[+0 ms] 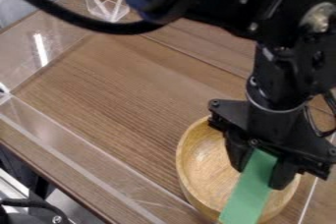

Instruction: Put the green block in the brown bowl

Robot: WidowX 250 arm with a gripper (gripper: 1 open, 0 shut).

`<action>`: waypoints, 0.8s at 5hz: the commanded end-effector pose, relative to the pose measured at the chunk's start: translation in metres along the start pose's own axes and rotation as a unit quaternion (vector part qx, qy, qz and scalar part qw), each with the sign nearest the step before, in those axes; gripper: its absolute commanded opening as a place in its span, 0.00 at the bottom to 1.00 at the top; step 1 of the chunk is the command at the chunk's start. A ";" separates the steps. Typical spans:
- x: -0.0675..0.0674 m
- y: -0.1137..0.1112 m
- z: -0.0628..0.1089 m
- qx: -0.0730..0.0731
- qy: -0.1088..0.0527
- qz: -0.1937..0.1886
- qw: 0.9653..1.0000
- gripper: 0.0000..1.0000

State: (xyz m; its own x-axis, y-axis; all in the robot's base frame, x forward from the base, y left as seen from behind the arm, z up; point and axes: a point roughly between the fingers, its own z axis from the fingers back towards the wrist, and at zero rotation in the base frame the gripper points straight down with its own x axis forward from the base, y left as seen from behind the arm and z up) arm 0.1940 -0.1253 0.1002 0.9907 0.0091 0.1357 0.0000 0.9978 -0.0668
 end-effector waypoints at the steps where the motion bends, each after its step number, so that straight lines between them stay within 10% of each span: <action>1: 0.006 0.001 0.009 -0.012 -0.019 0.008 1.000 0.00; 4: 0.008 0.002 -0.005 -0.017 -0.011 0.014 1.000 0.00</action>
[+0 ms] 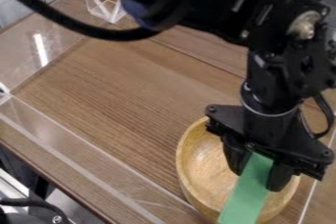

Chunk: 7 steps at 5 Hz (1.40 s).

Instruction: Put the green block in the brown bowl

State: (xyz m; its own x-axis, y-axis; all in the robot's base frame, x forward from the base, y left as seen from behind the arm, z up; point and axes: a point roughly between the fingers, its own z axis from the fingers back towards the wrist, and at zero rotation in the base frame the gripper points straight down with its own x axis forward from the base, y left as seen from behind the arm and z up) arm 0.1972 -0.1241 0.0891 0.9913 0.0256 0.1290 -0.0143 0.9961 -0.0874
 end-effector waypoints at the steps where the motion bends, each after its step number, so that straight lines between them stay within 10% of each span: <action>1: 0.007 -0.001 0.004 -0.008 -0.011 0.010 1.000 0.00; 7: 0.018 0.003 0.002 -0.012 -0.006 0.035 0.999 0.00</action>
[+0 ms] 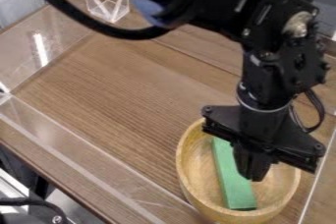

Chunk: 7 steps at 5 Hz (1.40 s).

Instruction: Put the green block in the brown bowl

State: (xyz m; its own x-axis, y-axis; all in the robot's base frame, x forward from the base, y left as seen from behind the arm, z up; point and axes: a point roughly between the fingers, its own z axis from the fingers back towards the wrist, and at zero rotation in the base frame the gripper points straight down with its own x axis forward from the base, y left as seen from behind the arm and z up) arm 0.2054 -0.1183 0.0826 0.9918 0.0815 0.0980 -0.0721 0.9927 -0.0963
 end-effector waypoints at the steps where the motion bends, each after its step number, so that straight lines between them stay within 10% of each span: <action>1: 0.012 -0.004 0.011 -0.013 -0.018 0.007 1.000 0.00; 7: 0.031 -0.003 0.022 -0.022 -0.033 0.012 0.999 0.00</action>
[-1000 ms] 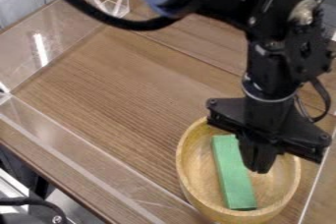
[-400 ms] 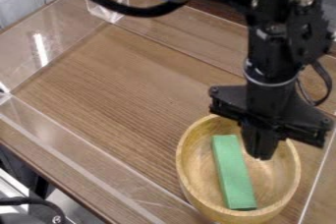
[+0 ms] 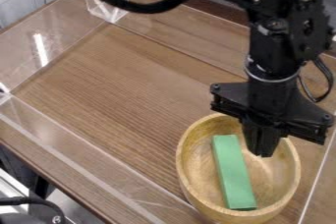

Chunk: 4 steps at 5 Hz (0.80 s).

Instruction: Put the green block in the brown bowl

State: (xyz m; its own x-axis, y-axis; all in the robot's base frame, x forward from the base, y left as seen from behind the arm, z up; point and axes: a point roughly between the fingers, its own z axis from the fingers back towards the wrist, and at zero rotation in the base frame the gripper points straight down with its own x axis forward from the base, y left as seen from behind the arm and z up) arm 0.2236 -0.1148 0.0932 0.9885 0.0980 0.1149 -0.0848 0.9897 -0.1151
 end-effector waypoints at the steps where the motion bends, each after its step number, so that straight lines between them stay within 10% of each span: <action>1: 0.014 -0.004 0.013 -0.015 -0.026 0.004 1.000 0.00; 4: 0.018 -0.003 0.012 -0.019 -0.030 0.003 0.999 0.00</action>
State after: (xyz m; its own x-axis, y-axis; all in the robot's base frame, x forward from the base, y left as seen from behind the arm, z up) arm 0.2285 -0.1121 0.0932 0.9876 0.0957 0.1242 -0.0805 0.9892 -0.1225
